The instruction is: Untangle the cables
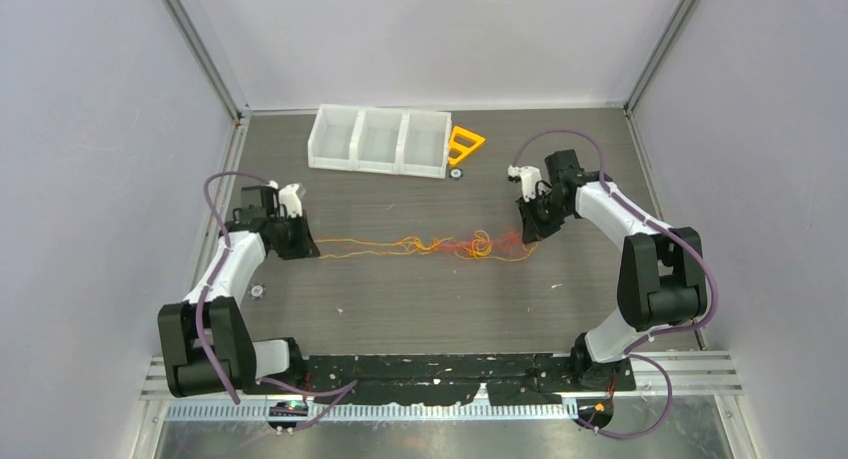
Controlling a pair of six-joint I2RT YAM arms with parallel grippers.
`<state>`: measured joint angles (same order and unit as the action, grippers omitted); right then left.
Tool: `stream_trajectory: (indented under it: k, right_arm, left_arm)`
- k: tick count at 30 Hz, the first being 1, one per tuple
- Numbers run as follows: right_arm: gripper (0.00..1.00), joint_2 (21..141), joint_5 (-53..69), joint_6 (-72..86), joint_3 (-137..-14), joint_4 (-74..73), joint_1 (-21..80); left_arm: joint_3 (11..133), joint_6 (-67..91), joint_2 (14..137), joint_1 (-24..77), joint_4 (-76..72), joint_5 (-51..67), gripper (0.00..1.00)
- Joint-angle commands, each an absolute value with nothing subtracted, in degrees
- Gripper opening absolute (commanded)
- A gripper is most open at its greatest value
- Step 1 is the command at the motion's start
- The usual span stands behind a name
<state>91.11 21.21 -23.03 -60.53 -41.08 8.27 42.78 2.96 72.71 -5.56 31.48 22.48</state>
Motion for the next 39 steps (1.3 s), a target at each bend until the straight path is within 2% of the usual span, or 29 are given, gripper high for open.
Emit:
stream_trajectory:
  k: [1,13,17,20,23,24,25,26,27,28,29,31,33,35,39]
  right_arm:
    - [0.05,90.9,14.6,-23.8,-61.6,-38.8,5.1]
    - [0.05,93.4,11.5,-29.9,-63.0,-39.5,-4.4]
    - [0.06,94.1,15.7,-29.9,-65.3,-41.6,-4.9]
    - [0.06,94.0,20.6,-28.0,-66.3,-43.2,-2.5]
    - [0.07,93.4,21.0,-26.1,-65.9,-42.6,1.8]
    - [0.09,93.4,21.1,-25.5,-66.0,-42.7,3.0]
    - [0.20,93.5,21.3,-25.6,-66.3,-43.1,3.5]
    - [0.26,93.5,22.2,-25.8,-66.7,-44.2,4.0]
    - [0.38,93.4,23.2,-26.3,-67.5,-44.8,4.2]
    - [0.44,93.1,24.4,-26.4,-68.3,-45.9,4.4]
    - [0.58,92.4,25.3,-26.6,-68.6,-46.3,4.5]
    - [0.74,90.9,27.9,-26.3,-69.8,-47.1,5.1]
    - [0.86,89.2,29.3,-26.4,-70.9,-47.3,6.6]
    - [0.93,87.6,28.8,-26.0,-71.9,-46.7,9.3]
    - [0.96,86.3,29.4,-24.4,-74.4,-45.2,15.3]
  left_arm:
    - [47.7,1.0,73.7,-10.1,32.7,17.5,0.00]
    - [52.4,-7.0,78.1,-17.9,33.2,14.1,0.00]
    - [53.6,-9.8,78.2,-17.7,34.8,23.2,0.00]
    - [54.0,-11.3,76.1,-13.2,37.6,32.0,0.00]
    - [53.7,-10.8,71.9,-9.8,36.6,33.0,0.00]
    - [54.3,-12.4,70.7,-8.7,37.8,33.9,0.00]
    - [55.1,-14.3,70.3,-7.5,39.7,34.6,0.04]
    - [56.1,-16.6,70.2,-6.1,41.8,34.6,0.15]
    - [57.0,-18.3,70.1,-5.0,43.5,33.9,0.29]
    - [57.7,-19.3,70.3,-4.3,44.7,33.0,0.41]
    - [58.3,-19.2,70.4,-4.1,45.0,31.7,0.49]
    - [59.6,-18.7,71.2,-4.5,44.7,28.5,0.61]
    - [61.9,-18.7,72.5,-5.7,45.5,28.7,0.68]
    - [64.2,-18.2,73.9,-6.6,46.7,29.1,0.70]
    - [65.5,-17.5,75.1,-9.6,48.0,34.9,0.73]
